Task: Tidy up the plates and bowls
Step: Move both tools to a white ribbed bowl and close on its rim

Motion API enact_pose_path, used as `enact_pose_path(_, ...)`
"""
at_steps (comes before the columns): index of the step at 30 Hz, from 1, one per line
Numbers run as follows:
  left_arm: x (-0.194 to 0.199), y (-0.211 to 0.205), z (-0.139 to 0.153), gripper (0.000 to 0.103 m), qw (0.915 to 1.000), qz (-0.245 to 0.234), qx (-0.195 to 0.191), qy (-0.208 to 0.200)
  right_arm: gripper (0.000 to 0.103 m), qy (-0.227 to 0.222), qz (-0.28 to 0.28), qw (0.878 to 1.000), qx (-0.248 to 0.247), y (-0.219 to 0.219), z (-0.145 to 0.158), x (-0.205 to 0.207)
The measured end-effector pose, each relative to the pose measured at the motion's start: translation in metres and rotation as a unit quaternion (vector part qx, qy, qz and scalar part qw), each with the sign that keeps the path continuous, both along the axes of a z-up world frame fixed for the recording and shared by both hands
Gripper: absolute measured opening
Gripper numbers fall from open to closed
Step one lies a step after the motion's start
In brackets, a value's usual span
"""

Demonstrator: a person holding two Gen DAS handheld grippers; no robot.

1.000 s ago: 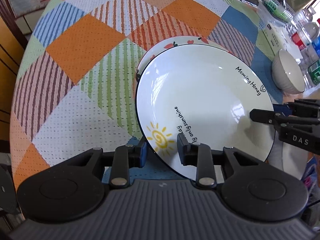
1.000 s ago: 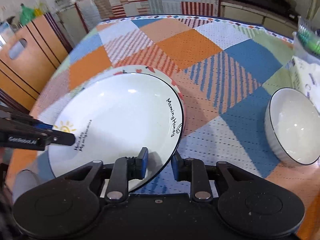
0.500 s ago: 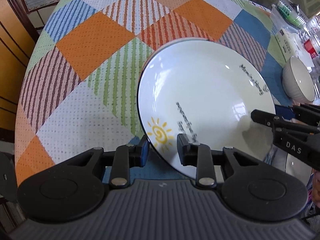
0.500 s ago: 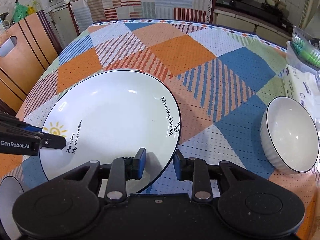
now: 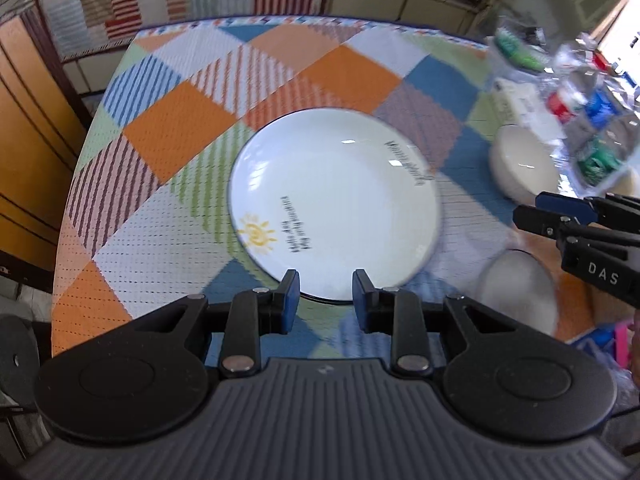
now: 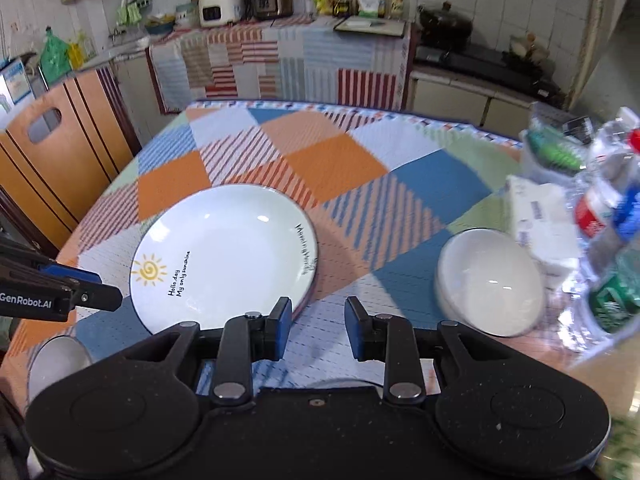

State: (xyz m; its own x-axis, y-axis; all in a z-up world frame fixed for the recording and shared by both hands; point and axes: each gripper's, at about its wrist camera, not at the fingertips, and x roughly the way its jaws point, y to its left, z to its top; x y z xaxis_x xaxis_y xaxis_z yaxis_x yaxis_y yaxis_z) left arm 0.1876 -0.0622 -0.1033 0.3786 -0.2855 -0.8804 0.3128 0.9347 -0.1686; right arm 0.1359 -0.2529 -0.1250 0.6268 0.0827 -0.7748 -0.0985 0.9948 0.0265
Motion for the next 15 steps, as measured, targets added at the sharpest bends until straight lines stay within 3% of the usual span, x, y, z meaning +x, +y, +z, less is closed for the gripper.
enact_pose_path(8,-0.036,-0.039,0.043,0.030,0.9990,-0.037,0.006,-0.024,0.049,-0.023,0.013,1.000,0.002,-0.034,0.031,-0.043)
enact_pose_path(10,-0.041,-0.047,0.051,0.032,0.9986,-0.044,0.009,-0.028,0.066,-0.032,0.014,0.999,0.005,-0.041,0.035,-0.051)
enact_pose_path(15,-0.047,-0.070,0.066,0.044,0.9976,-0.050,0.022,-0.044,0.082,-0.045,0.024,0.998,0.021,-0.061,0.033,-0.062)
